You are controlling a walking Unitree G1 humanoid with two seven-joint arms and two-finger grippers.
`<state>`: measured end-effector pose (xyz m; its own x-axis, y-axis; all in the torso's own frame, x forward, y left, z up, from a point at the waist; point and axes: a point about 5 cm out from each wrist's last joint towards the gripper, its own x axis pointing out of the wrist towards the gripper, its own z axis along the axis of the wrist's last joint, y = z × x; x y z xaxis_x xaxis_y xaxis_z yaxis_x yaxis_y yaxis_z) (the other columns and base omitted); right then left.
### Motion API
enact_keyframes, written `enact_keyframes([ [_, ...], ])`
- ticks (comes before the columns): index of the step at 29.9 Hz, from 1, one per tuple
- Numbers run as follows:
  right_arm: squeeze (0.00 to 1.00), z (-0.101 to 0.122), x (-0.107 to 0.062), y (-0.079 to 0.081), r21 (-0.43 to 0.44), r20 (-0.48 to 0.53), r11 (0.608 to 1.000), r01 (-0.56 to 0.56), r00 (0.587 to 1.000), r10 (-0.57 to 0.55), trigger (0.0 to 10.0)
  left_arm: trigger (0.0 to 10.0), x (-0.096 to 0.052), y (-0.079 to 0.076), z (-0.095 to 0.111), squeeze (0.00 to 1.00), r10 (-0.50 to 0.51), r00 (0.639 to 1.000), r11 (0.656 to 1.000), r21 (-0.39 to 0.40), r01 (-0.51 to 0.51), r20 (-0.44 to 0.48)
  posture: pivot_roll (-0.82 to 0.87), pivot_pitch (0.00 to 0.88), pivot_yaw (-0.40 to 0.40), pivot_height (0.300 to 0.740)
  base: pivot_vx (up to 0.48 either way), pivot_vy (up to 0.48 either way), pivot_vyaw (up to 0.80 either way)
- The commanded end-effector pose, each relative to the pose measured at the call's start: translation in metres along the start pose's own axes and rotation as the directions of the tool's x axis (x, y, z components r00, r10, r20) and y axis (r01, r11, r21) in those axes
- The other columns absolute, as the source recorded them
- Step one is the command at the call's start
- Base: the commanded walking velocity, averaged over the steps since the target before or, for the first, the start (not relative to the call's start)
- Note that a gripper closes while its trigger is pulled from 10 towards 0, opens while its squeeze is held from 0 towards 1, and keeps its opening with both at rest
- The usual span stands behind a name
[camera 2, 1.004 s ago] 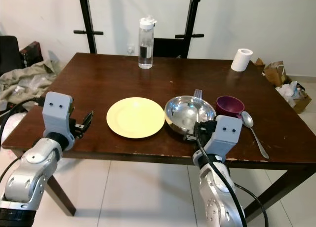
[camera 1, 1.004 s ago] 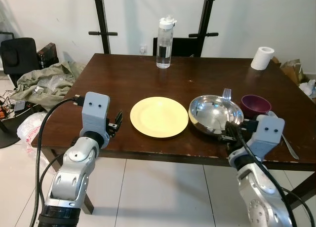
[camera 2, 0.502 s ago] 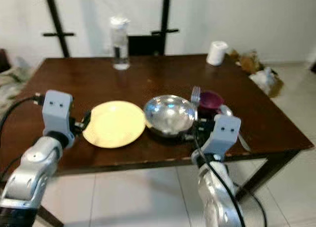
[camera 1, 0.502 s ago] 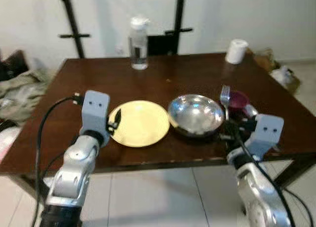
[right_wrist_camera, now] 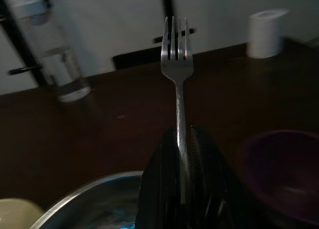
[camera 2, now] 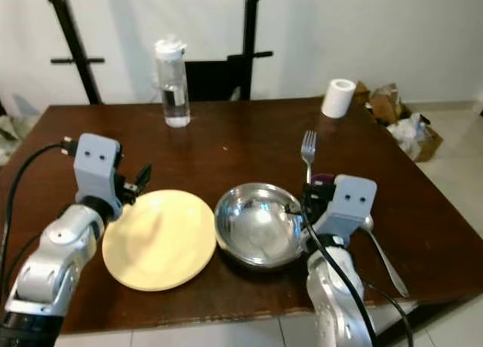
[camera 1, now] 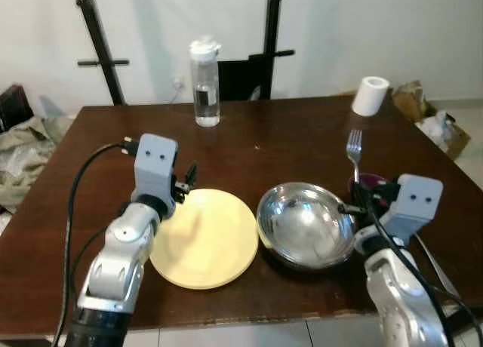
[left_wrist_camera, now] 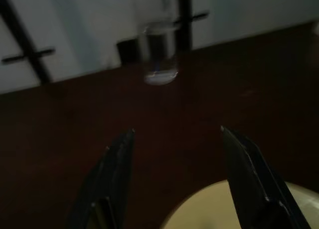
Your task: Setting the table
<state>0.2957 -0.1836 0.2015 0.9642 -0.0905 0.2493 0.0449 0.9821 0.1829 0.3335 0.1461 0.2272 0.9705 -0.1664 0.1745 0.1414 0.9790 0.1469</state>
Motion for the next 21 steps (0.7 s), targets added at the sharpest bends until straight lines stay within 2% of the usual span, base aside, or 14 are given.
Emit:
enact_keyframes([
  [1,0.00,-0.005,-0.003,0.000,-0.006,-0.018,1.000,-0.005,1.000,0.005,10.0,10.0,-0.002,0.000,-0.003,0.00,-0.005,1.000,1.000,-0.015,0.005,-0.016,0.01,0.085,0.084,0.740,0.000,0.000,0.00],
  [12,0.00,-0.014,-0.004,0.003,-0.095,-0.114,0.990,-0.101,0.989,0.090,10.0,10.0,-0.003,0.002,-0.009,0.00,-0.028,0.998,0.999,-0.040,0.026,-0.055,0.01,0.078,0.083,0.740,0.000,0.000,0.00],
  [17,0.00,-0.020,-0.006,-0.005,-0.136,-0.195,0.983,-0.122,0.976,0.094,10.0,10.0,-0.004,0.015,-0.015,0.00,-0.007,0.996,1.000,-0.023,0.005,-0.091,0.01,0.078,0.077,0.740,0.000,0.000,0.00],
  [20,0.00,-0.021,-0.006,-0.007,-0.139,-0.201,0.982,-0.125,0.975,0.096,10.0,10.0,-0.004,0.016,-0.015,0.00,-0.006,0.996,1.000,-0.022,0.004,-0.092,0.01,0.078,0.077,0.740,0.000,0.000,0.00],
  [21,0.00,-0.021,-0.007,-0.013,-0.155,-0.213,0.980,-0.123,0.973,0.088,10.0,10.0,-0.004,0.017,-0.015,0.00,-0.005,0.996,1.000,-0.018,0.003,-0.094,0.01,0.078,0.076,0.740,0.000,0.000,0.00],
])
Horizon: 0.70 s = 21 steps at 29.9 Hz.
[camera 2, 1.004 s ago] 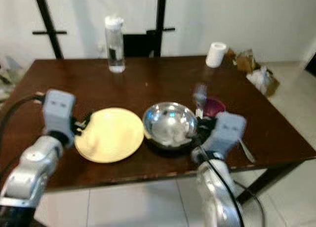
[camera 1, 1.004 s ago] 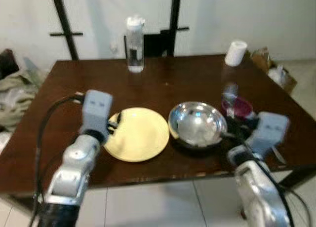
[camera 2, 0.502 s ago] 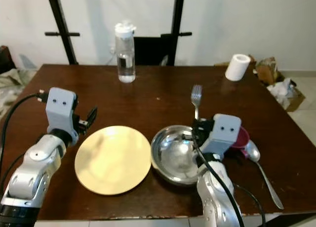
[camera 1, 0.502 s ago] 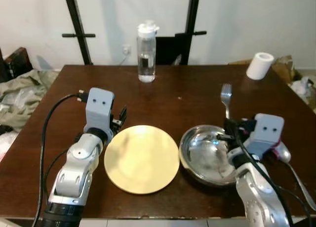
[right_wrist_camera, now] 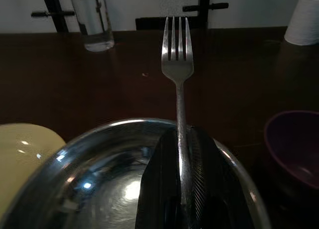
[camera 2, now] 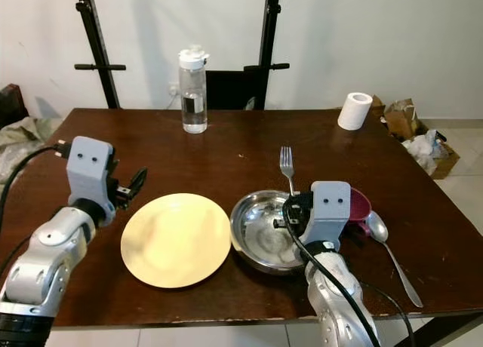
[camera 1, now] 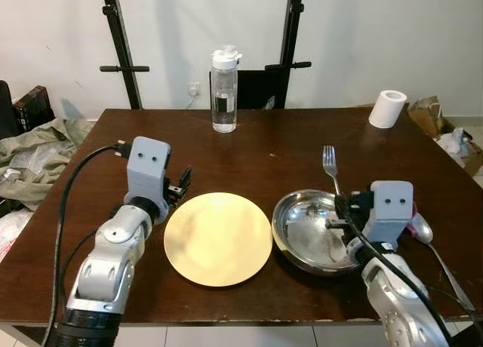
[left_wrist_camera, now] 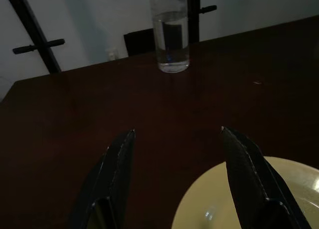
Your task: Setting the table
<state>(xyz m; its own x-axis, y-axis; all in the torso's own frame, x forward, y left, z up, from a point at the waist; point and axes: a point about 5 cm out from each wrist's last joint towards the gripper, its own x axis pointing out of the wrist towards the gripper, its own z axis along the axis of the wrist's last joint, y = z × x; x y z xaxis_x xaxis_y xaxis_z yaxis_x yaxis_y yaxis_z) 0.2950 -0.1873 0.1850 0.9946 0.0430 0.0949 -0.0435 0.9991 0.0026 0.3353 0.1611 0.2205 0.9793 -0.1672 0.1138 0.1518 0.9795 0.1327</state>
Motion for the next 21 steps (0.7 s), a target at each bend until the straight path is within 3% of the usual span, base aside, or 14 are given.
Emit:
enact_keyframes([
  [1,0.00,-0.008,-0.003,-0.009,-0.015,-0.051,1.000,0.012,0.999,-0.013,10.0,10.0,-0.002,0.004,-0.007,0.00,0.004,0.999,1.000,-0.001,-0.004,-0.035,0.01,0.078,0.076,0.740,0.000,0.000,0.00],
  [4,0.00,-0.009,-0.005,-0.014,-0.044,-0.065,0.999,-0.002,0.998,-0.001,10.0,10.0,-0.002,0.003,-0.007,0.00,-0.002,0.999,1.000,0.003,0.002,-0.039,0.01,0.079,0.075,0.740,0.000,0.000,0.00],
  [10,0.00,-0.002,-0.020,-0.029,-0.133,-0.139,0.979,-0.152,0.981,0.133,10.0,10.0,-0.004,0.000,-0.012,0.00,-0.041,0.997,0.999,0.028,0.043,-0.062,0.00,0.088,0.074,0.740,0.000,0.000,0.00],
  [15,0.00,0.004,-0.033,-0.035,-0.239,-0.230,0.929,-0.283,0.946,0.229,10.0,10.0,-0.005,-0.003,-0.013,0.00,-0.063,0.996,0.997,0.036,0.066,-0.067,0.00,0.096,0.071,0.740,0.000,0.000,0.00],
  [21,0.00,0.001,-0.036,-0.038,-0.245,-0.297,0.909,-0.336,0.919,0.260,10.0,10.0,-0.005,-0.007,-0.014,0.00,-0.075,0.995,0.997,0.030,0.078,-0.068,-0.01,0.098,0.066,0.740,0.000,0.000,0.00],
])
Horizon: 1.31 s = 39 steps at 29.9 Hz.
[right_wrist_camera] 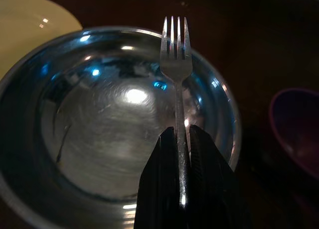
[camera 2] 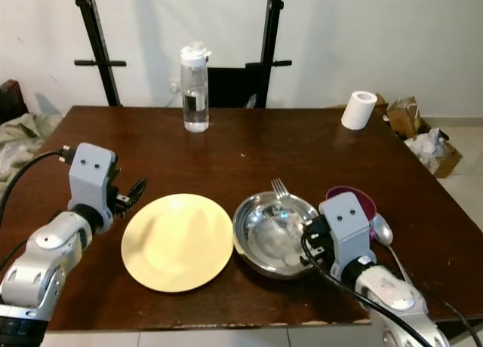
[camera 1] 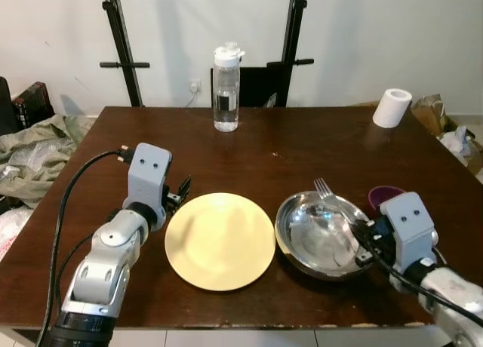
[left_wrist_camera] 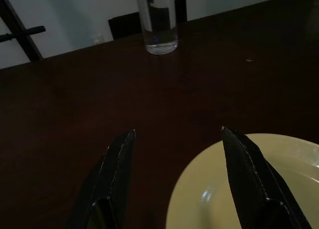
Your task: Setting the table
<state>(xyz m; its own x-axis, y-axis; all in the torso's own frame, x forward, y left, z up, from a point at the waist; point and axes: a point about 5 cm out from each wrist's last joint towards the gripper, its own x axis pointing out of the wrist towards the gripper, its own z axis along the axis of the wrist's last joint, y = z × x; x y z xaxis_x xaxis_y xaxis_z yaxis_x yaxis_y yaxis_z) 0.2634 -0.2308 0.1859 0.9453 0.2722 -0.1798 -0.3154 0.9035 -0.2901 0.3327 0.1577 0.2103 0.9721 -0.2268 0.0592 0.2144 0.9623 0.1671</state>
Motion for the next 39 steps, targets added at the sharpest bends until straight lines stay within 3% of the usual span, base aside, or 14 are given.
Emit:
enact_keyframes([
  [1,0.00,-0.003,0.001,0.007,0.015,-0.025,0.999,-0.046,0.999,0.047,10.0,10.0,-0.002,-0.003,-0.005,0.00,-0.010,1.000,1.000,0.001,0.010,-0.021,-0.01,0.098,0.066,0.740,0.000,0.000,0.00],
  [3,0.00,-0.004,0.002,0.008,0.020,-0.033,0.998,-0.052,0.998,0.053,10.0,10.0,-0.002,-0.003,-0.005,0.00,-0.012,1.000,1.000,0.001,0.012,-0.022,-0.01,0.098,0.063,0.740,0.000,0.000,0.00],
  [4,0.20,-0.005,0.004,0.009,0.031,-0.039,0.999,-0.044,0.998,0.045,10.0,10.0,-0.002,-0.004,-0.005,0.00,-0.014,1.000,1.000,0.001,0.014,-0.022,-0.01,0.098,0.062,0.740,0.000,0.000,0.00],
  [5,0.20,-0.005,0.004,0.009,0.031,-0.039,0.999,-0.044,0.998,0.045,10.0,10.0,-0.002,-0.004,-0.005,0.00,-0.014,1.000,1.000,0.001,0.014,-0.022,-0.01,0.098,0.062,0.740,0.000,0.000,0.00],
  [6,1.00,-0.006,0.008,0.009,0.053,-0.042,0.998,-0.027,0.999,0.029,10.0,10.0,-0.002,-0.005,-0.005,0.00,-0.015,1.000,1.000,-0.001,0.015,-0.022,-0.01,0.098,0.062,0.740,0.000,0.000,0.00],
  [11,1.00,0.000,0.012,0.004,0.088,-0.001,0.996,0.027,1.000,-0.027,10.0,10.0,-0.003,-0.006,-0.006,0.00,-0.017,1.000,1.000,-0.003,0.017,-0.023,0.00,0.097,0.061,0.740,0.000,0.000,0.00],
  [14,1.00,0.012,0.010,-0.011,0.101,0.064,0.988,0.120,0.990,-0.127,10.0,10.0,-0.004,-0.008,-0.007,0.00,-0.023,0.999,1.000,-0.005,0.023,-0.024,-0.01,0.098,0.063,0.740,0.000,0.000,0.00],
  [15,0.00,0.015,0.008,-0.015,0.105,0.076,0.985,0.138,0.986,-0.146,10.0,10.0,-0.004,-0.008,-0.007,0.00,-0.025,0.999,1.000,-0.005,0.025,-0.024,-0.01,0.100,0.065,0.740,0.000,0.000,0.00],
  [18,0.00,0.018,0.004,-0.023,0.103,0.084,0.977,0.187,0.977,-0.196,10.0,10.0,-0.003,-0.009,-0.007,0.00,-0.028,0.999,1.000,-0.007,0.027,-0.024,-0.01,0.100,0.065,0.740,0.000,0.000,0.00],
  [24,0.00,0.009,-0.008,-0.054,0.050,0.027,0.915,0.401,0.915,-0.402,10.0,10.0,-0.002,-0.011,-0.007,0.00,-0.034,0.999,0.999,-0.010,0.033,-0.024,-0.01,0.100,0.065,0.740,0.000,0.000,0.00],
  [26,0.00,-0.009,-0.018,-0.071,-0.001,-0.051,0.866,0.499,0.865,-0.499,10.0,10.0,-0.002,-0.012,-0.008,0.00,-0.041,0.999,0.999,-0.013,0.041,-0.027,-0.02,0.106,0.068,0.740,0.000,0.000,0.00],
  [29,0.00,-0.020,-0.023,-0.077,-0.041,-0.090,0.850,0.525,0.845,-0.527,10.0,10.0,-0.002,-0.014,-0.009,0.00,-0.051,0.998,0.999,-0.016,0.051,-0.031,-0.02,0.106,0.068,0.740,0.000,0.000,0.00],
  [33,0.00,-0.058,-0.040,-0.093,-0.129,-0.205,0.807,0.576,0.781,-0.590,10.0,10.0,0.000,-0.016,-0.009,0.00,-0.124,0.992,0.992,-0.018,0.123,-0.034,-0.02,0.114,0.076,0.740,0.000,0.000,0.00],
  [39,0.00,-0.056,-0.035,-0.093,-0.063,-0.167,0.805,0.590,0.789,-0.591,10.0,10.0,0.002,-0.012,-0.005,0.00,-0.129,0.991,0.992,-0.012,0.128,-0.024,-0.01,0.115,0.078,0.740,0.000,0.000,0.00],
])
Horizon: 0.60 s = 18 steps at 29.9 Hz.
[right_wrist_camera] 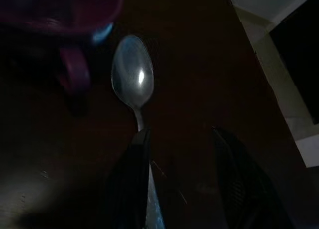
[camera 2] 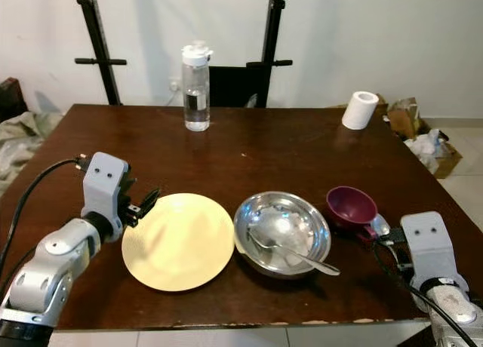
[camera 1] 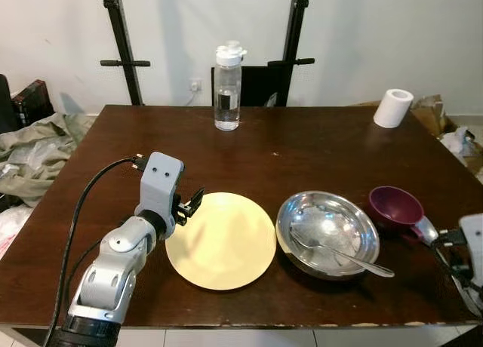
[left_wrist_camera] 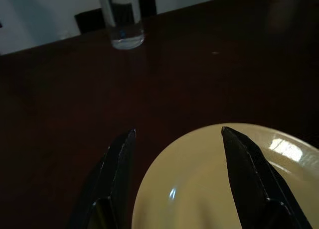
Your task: Setting the table
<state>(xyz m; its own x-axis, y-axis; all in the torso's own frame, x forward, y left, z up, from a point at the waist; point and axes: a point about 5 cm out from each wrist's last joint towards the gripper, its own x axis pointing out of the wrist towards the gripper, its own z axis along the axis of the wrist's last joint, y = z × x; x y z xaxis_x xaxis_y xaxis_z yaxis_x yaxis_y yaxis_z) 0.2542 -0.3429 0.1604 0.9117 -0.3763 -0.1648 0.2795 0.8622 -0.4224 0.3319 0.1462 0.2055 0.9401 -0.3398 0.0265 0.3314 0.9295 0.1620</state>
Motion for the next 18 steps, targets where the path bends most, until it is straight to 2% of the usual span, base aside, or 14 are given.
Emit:
enact_keyframes([
  [1,0.00,0.011,0.000,-0.001,0.052,0.062,0.999,0.007,0.998,-0.010,10.0,10.0,0.000,0.000,-0.002,0.00,-0.007,1.000,1.000,-0.002,0.007,-0.010,-0.01,0.115,0.078,0.740,0.000,0.000,0.00],
  [3,0.00,0.031,0.000,0.003,0.123,0.172,0.992,0.000,0.985,-0.021,10.0,10.0,-0.001,-0.001,-0.001,0.00,-0.006,1.000,1.000,-0.003,0.006,-0.006,-0.01,0.112,0.080,0.740,0.000,0.000,0.00],
  [4,0.00,0.031,0.000,0.003,0.123,0.172,0.992,0.000,0.985,-0.021,10.0,10.0,-0.001,-0.001,-0.001,0.00,-0.006,1.000,1.000,-0.003,0.006,-0.006,-0.01,0.112,0.080,0.740,0.000,0.000,0.00],
  [6,0.00,0.061,-0.003,0.010,0.252,0.321,0.966,-0.059,0.947,-0.026,10.0,10.0,-0.002,-0.004,-0.003,0.00,-0.007,1.000,1.000,-0.001,0.007,-0.006,0.00,0.111,0.081,0.740,0.000,0.000,0.00],
  [7,0.00,0.061,-0.003,0.010,0.252,0.321,0.966,-0.059,0.947,-0.026,10.0,10.0,-0.002,-0.004,-0.003,0.00,-0.007,1.000,1.000,-0.001,0.007,-0.006,0.00,0.111,0.081,0.740,0.000,0.000,0.00],
  [10,0.00,0.101,-0.012,0.029,0.369,0.496,0.908,-0.198,0.869,-0.012,10.0,10.0,-0.004,-0.007,-0.007,0.00,-0.008,1.000,1.000,0.004,0.008,-0.012,0.00,0.105,0.080,0.740,0.000,0.000,0.00],
  [12,0.00,0.117,-0.018,0.044,0.367,0.567,0.892,-0.264,0.824,0.011,10.0,10.0,-0.005,-0.007,-0.008,0.00,0.001,1.000,1.000,0.002,-0.001,-0.013,0.01,0.102,0.079,0.740,0.000,0.000,0.00],
  [13,0.00,0.117,-0.018,0.044,0.367,0.567,0.892,-0.264,0.824,0.011,10.0,10.0,-0.005,-0.007,-0.008,0.00,0.001,1.000,1.000,0.002,-0.001,-0.013,0.01,0.102,0.079,0.740,0.000,0.000,0.00],
  [16,0.00,0.133,-0.027,0.070,0.404,0.628,0.843,-0.355,0.778,0.026,10.0,10.0,-0.005,-0.007,-0.009,0.00,0.028,1.000,1.000,-0.005,-0.028,-0.005,0.01,0.093,0.077,0.740,0.000,0.000,0.00],
  [17,0.00,0.138,-0.032,0.083,0.427,0.643,0.813,-0.397,0.765,0.036,10.0,10.0,-0.006,-0.008,-0.008,0.00,0.036,0.999,0.999,-0.012,-0.036,0.005,0.02,0.092,0.078,0.740,0.000,0.000,0.00],
  [18,0.00,0.138,-0.032,0.083,0.427,0.643,0.813,-0.397,0.765,0.036,10.0,10.0,-0.006,-0.008,-0.008,0.00,0.036,0.999,0.999,-0.012,-0.036,0.005,0.02,0.092,0.078,0.740,0.000,0.000,0.00],
])
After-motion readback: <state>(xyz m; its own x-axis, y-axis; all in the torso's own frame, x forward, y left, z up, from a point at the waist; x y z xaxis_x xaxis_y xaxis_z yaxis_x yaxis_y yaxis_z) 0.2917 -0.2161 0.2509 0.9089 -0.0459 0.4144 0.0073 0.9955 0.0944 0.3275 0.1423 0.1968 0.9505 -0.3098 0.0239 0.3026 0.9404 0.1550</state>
